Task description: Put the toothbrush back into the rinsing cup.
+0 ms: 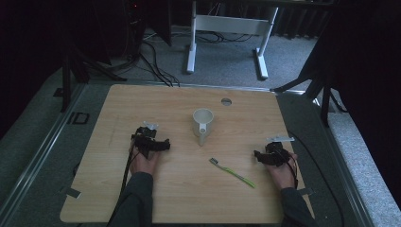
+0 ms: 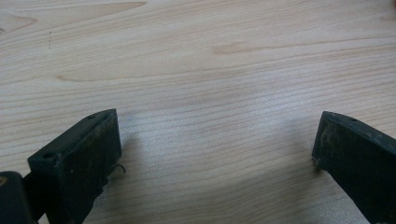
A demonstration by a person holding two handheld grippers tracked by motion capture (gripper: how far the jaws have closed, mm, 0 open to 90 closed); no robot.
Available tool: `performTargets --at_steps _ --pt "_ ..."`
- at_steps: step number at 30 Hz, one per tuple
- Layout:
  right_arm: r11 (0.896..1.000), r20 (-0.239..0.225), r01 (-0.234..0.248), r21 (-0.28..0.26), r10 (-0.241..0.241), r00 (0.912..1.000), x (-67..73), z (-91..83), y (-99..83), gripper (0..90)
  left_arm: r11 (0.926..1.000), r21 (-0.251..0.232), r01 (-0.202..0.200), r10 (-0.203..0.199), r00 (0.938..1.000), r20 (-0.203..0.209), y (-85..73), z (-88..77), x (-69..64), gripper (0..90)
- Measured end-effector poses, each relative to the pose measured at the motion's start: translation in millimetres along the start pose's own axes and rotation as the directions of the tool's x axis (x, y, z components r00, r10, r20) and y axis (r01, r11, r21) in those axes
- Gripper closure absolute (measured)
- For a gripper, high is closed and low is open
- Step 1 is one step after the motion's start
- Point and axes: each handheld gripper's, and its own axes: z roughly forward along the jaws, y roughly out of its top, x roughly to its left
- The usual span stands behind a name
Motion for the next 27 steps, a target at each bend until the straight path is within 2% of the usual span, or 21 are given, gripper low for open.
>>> performTargets --at_steps 7,10,16,27 --pt "1.000 -0.010 0.031 -0.006 -0.031 0.9995 3.1 -12.1 4.6 44.1 1.0000 0.000 0.000 0.000 1.0000 0.000 0.0 0.0 0.0 1.6" --pt "0.999 -0.030 0.053 -0.004 -0.053 0.9982 8.2 -16.5 8.2 46.3 1.0000 0.000 0.000 0.000 1.0000 0.000 0.0 0.0 0.0 1.6" --pt "0.993 -0.085 0.115 0.014 -0.114 0.9899 25.3 -20.3 15.1 50.3 1.0000 0.001 0.000 0.000 1.0000 0.000 0.0 -0.1 0.0 1.6" --pt "0.984 -0.144 0.176 0.031 -0.170 0.9747 55.4 -18.4 27.7 56.2 1.0000 0.001 -0.001 0.001 1.0000 0.000 0.0 -0.1 0.0 1.6"
